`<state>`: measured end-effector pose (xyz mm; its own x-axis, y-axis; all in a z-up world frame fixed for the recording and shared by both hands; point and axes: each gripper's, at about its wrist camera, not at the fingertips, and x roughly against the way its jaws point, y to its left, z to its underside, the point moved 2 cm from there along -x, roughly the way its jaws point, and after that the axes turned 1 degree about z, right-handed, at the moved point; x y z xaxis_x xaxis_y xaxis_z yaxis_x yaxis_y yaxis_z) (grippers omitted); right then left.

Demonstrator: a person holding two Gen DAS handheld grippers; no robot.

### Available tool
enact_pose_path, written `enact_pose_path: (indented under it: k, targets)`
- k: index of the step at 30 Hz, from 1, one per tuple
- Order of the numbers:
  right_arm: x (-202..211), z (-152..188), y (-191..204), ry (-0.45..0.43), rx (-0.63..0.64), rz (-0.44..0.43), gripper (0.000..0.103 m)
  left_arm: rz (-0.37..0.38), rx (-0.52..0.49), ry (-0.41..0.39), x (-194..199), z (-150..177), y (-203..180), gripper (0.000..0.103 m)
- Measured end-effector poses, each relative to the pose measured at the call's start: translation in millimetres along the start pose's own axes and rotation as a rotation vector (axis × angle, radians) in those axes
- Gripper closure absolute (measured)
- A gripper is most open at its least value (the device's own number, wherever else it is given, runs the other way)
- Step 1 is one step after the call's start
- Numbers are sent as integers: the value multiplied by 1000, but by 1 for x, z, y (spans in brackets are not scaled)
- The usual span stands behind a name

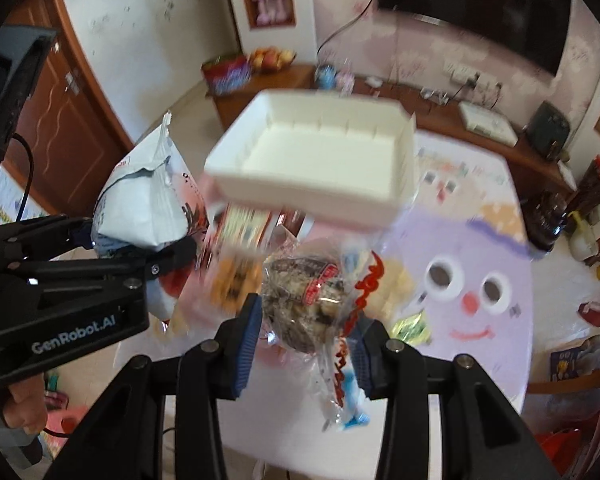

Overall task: Organize snacks
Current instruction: 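Lift both bags and carry them over the white tray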

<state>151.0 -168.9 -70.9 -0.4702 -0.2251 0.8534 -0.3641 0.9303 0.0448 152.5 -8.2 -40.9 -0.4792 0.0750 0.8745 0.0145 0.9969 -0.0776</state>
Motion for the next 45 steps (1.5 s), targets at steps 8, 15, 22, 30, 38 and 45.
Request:
enact_pose_path:
  k: [8, 15, 22, 30, 38, 45]
  targets:
    - [10, -91, -19, -112, -53, 44, 62, -31, -39, -106, 2, -95, 12, 52]
    - [-17, -155, -40, -161, -117, 104, 61, -55, -53, -153, -26, -166, 24, 52]
    - [-73, -187, -65, -129, -233, 117, 61, -40, -32, -135, -86, -201, 34, 52]
    - [-129, -187, -72, -42, -270, 137, 61, -34, -36, -56, -150, -209, 36, 52]
    - [-166, -174, -76, 47, -289, 160, 61, -33, -70, 14, -192, -202, 32, 52]
    - [-185, -167, -73, 96, -280, 178, 61, -26, -73, 56, -215, -195, 32, 51]
